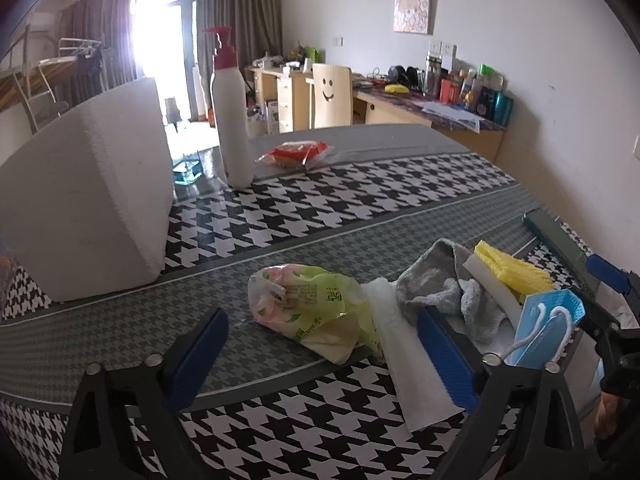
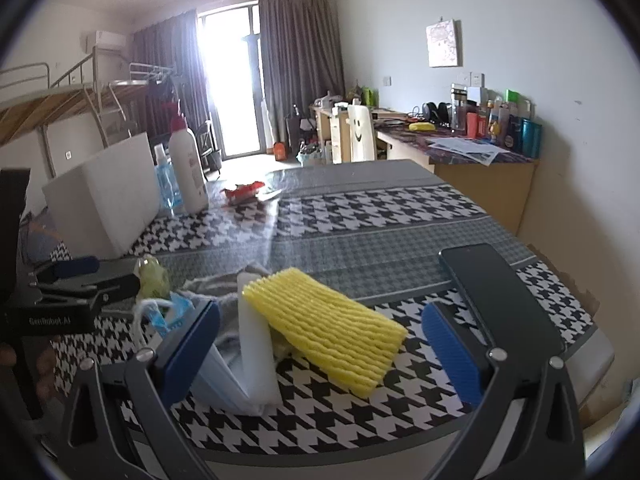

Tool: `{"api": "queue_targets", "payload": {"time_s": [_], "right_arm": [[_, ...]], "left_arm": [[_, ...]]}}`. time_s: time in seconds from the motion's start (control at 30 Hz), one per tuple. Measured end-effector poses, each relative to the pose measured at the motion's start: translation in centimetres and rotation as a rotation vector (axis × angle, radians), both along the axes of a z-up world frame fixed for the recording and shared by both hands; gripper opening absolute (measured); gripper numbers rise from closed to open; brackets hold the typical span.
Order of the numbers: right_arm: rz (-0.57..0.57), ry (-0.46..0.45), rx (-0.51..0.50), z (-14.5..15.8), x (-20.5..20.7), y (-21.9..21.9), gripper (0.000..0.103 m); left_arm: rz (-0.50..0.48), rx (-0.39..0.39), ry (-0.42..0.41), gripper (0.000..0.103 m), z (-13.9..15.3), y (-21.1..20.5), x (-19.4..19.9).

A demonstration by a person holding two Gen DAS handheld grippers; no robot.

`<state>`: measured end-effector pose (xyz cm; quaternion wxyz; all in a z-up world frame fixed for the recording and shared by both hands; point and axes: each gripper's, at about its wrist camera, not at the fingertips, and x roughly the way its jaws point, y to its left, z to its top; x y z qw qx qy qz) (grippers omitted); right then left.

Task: Organize soft objects
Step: 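Grasp the snack bag with the left tool while the right tool grasps the yellow foam sleeve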

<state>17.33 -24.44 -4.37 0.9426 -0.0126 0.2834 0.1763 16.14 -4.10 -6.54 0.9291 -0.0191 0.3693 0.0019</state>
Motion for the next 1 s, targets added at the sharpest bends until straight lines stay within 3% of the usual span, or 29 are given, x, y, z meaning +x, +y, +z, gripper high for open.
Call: {"api": "queue_targets", "payload": {"time_s": [0.07,0.33,0.6,0.83,1.0], "right_arm": [[0.003,0.006,-0.016,-0.3,0.2,0.1,0.101],[0.022,0.045,-0.087,-1.6,0.7,0.2,0.082],[0.048,0.108,-0.119,-3.0,1.7,0.7,0.054],[0.042,0.135,-0.144,-3.5,2.3,0.9,0.046],[0.015,0.138,-0.156,-3.5,2.5,0.5,0.025]], "left_arm": [[0.003,-0.006,0.009,0.093,-0.2,0.1,0.3],[0.002,-0.017,0.030,0.093,-0.8,0.2,0.9],[-0.007,-0.026,0.053,0.093,-1.2,0.0,1.2],[-0.015,-0.024,0.058,0.093,-1.5,-0.1,1.5],[-0.010,-0.012,0.072,0.092,-1.9,0.0,2.0]]}}
